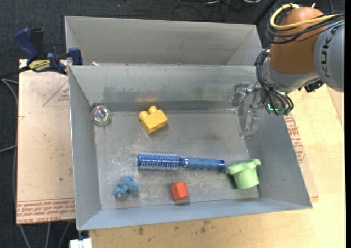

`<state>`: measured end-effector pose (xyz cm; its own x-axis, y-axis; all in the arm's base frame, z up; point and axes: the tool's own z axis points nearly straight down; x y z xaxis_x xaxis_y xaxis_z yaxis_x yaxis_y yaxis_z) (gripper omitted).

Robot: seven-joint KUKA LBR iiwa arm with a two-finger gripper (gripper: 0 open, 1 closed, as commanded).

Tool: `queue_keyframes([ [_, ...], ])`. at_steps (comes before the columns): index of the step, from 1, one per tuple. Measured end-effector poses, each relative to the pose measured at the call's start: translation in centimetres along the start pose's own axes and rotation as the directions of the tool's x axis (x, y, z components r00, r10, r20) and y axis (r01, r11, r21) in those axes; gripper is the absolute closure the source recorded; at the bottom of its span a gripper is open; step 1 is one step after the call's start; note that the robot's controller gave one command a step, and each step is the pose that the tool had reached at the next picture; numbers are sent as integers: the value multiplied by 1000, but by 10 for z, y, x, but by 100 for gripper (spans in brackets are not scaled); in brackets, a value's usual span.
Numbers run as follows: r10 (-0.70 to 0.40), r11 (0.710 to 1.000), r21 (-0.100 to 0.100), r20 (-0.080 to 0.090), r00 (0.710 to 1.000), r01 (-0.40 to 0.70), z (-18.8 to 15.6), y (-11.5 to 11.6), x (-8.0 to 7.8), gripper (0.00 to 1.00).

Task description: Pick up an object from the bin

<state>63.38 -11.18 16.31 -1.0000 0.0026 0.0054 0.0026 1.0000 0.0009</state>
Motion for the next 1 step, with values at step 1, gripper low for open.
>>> queue_keyframes([
  [1, -111, 994, -1, 2, 994, 111, 13, 19, 66, 0],
])
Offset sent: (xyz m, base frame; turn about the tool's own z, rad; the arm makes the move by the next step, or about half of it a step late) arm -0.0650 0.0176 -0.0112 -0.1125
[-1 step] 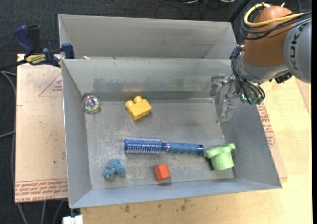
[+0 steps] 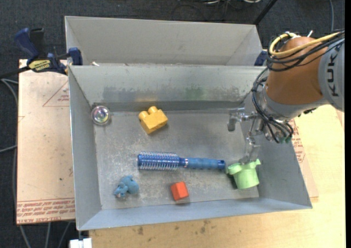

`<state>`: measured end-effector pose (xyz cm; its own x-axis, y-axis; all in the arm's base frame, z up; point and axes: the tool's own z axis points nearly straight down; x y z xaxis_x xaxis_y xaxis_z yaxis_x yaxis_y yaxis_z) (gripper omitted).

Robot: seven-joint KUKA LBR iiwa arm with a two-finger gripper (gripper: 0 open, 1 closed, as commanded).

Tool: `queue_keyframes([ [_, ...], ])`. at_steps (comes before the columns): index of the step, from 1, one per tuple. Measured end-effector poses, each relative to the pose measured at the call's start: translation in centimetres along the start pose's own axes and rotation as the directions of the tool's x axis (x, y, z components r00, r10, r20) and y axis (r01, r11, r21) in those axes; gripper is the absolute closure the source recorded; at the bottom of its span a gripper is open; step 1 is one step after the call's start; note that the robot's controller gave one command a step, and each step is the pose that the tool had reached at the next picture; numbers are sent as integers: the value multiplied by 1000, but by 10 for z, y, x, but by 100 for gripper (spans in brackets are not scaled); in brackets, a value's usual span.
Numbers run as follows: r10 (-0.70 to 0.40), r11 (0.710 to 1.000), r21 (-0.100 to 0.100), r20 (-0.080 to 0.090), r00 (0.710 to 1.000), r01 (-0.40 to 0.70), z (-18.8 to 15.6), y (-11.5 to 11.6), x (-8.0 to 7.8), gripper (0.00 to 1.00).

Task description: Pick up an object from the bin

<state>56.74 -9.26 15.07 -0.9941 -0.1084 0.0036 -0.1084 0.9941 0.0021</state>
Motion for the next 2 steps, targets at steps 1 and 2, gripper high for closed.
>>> queue_keyframes([
  [1, -60, 998, -17, -10, 998, 60, 83, 13, 60, 0],
  [2, -67, 998, 0, 8, 998, 67, 79, 53, 30, 0],
])
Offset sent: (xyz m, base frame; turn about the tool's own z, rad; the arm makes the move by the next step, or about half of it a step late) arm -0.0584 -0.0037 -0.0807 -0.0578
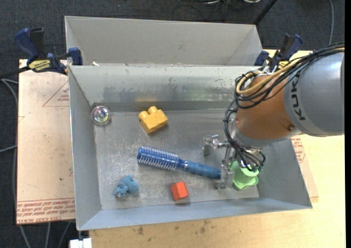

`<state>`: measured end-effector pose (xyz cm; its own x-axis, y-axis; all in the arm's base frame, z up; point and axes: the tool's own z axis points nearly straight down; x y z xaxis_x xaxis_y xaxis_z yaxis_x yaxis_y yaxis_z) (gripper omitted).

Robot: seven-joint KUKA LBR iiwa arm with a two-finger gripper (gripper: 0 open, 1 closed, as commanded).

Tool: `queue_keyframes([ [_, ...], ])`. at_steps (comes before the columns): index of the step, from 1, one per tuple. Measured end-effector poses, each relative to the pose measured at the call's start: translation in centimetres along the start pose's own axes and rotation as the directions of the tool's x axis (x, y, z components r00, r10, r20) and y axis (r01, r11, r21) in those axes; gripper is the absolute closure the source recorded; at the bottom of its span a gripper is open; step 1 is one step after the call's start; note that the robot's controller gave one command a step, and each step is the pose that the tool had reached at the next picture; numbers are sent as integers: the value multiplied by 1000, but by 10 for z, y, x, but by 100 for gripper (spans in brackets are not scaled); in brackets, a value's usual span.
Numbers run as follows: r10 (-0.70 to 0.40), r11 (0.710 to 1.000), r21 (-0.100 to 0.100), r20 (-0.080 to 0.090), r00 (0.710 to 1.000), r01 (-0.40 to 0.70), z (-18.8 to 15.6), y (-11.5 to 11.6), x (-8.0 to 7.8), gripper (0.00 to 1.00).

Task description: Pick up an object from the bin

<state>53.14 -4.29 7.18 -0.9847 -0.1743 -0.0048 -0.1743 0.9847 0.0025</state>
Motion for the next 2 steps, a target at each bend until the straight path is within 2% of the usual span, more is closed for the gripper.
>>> queue_keyframes([
  [1, 4, 1000, 2, -2, 1000, -4, 0, -3, 1, 100],
  [2, 16, 1000, 6, 6, 1000, -16, -136, -27, -2, 100],
])
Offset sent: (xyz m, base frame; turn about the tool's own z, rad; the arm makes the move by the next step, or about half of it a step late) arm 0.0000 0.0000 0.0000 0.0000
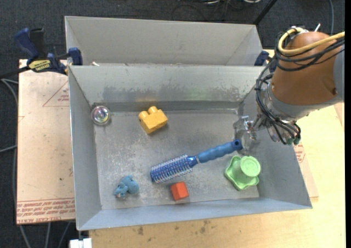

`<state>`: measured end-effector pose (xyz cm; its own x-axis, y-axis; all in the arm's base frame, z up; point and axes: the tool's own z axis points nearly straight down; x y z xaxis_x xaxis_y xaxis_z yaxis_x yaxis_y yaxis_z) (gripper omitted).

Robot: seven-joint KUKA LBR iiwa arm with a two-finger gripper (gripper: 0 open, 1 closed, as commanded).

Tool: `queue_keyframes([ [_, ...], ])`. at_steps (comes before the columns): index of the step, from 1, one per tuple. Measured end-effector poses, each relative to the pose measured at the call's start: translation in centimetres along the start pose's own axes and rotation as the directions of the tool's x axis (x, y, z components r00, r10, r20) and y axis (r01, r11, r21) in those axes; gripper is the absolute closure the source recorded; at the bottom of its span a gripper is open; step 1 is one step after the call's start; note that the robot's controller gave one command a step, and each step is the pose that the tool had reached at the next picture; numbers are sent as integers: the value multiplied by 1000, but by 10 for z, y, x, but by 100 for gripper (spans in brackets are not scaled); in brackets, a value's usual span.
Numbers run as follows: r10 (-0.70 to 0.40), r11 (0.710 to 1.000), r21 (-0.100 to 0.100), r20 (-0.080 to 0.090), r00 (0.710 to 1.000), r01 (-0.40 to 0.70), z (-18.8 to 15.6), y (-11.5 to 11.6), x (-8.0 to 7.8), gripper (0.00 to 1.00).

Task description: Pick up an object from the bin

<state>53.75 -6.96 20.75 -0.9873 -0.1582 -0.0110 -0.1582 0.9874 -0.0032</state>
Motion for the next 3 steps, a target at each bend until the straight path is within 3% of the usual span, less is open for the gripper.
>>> queue_keyframes([
  [1, -2, 1000, -3, -8, 1000, 1, 5, 1, 1, 0],
  [2, -218, 976, -9, -16, 976, 218, 105, -48, 55, 0],
  [3, -36, 999, -1, -2, 999, 36, 40, -81, 18, 0],
])
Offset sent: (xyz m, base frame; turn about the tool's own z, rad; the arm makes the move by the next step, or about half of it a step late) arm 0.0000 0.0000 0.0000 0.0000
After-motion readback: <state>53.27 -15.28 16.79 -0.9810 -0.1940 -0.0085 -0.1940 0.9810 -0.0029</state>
